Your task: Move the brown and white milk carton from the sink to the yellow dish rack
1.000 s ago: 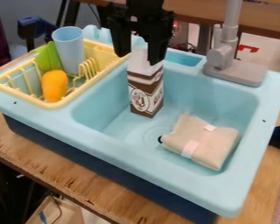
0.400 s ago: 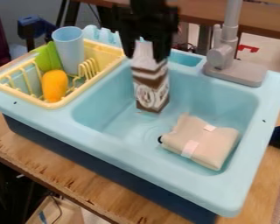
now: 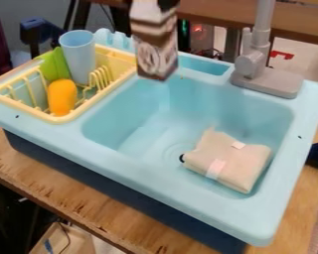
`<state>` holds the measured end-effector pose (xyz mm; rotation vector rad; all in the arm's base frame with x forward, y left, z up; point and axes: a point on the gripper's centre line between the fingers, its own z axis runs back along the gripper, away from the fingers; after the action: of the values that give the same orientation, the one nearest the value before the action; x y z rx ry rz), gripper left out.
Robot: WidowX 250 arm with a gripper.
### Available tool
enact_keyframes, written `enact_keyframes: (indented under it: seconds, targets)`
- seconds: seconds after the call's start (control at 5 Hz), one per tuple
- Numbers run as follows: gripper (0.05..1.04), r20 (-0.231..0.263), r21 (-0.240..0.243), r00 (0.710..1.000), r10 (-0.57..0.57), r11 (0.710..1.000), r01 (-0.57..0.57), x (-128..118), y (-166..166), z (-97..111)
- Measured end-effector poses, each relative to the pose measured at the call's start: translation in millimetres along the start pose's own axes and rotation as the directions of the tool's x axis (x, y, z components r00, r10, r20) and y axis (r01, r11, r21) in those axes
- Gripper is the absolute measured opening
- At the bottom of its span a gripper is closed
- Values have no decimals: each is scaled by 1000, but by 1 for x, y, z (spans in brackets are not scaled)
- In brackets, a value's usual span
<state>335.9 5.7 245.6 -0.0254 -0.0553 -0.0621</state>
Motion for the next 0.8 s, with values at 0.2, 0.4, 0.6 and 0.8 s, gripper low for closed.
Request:
enact_keyframes:
  seconds: [0.2,0.4,0.6,0.8]
  targets:
    - [802,-67,35,998,13,999,-10,-14,5,17]
    - [802,-74,41,997,20,999,-17,-17,8,26]
    - [802,-76,112,997,28,993,-20,-20,21,35]
    - [802,-94,149,995,31,989,-17,-14,32,26]
